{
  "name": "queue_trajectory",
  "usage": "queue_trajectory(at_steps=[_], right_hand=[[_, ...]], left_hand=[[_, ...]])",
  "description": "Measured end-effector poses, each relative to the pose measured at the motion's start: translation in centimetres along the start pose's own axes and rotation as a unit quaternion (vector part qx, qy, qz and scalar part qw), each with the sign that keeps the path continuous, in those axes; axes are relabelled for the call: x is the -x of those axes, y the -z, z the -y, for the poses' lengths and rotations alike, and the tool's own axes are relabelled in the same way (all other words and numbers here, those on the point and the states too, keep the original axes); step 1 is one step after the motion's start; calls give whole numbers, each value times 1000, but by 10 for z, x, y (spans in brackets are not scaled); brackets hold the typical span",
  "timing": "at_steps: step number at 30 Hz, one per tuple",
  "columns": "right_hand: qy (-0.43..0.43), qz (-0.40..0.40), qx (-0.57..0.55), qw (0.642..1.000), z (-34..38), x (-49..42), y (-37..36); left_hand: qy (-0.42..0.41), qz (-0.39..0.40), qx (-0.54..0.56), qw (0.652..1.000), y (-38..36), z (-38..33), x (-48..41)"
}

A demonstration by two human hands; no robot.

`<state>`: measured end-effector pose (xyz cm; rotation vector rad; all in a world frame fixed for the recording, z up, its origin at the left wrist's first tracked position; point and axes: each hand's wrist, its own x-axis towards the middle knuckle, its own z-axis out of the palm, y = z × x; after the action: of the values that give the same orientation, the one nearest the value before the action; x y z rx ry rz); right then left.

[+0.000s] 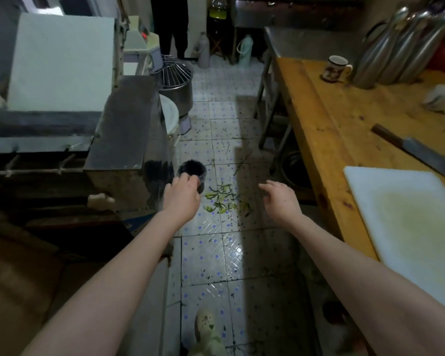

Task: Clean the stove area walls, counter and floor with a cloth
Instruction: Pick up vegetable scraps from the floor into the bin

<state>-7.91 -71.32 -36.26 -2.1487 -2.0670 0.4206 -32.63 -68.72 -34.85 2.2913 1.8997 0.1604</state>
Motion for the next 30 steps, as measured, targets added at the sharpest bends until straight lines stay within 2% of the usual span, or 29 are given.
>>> queue_trajectory(at_steps=[5,11,17,30], right_hand=[[-43,-47,8,998,-13,-51,19],[-80,-43,7,996,-35,-90,25],[-76,-15,-11,997,-48,-136,4],[-65,74,-62,993,-90,-316,-25]], left_hand=[[-9,23,-20,999,3,8,-64],[-39,53,-21,998,-9,4,-113],[-44,69,-22,996,-26,0,-160],[31,144,-40,988,-77,-12,-305]])
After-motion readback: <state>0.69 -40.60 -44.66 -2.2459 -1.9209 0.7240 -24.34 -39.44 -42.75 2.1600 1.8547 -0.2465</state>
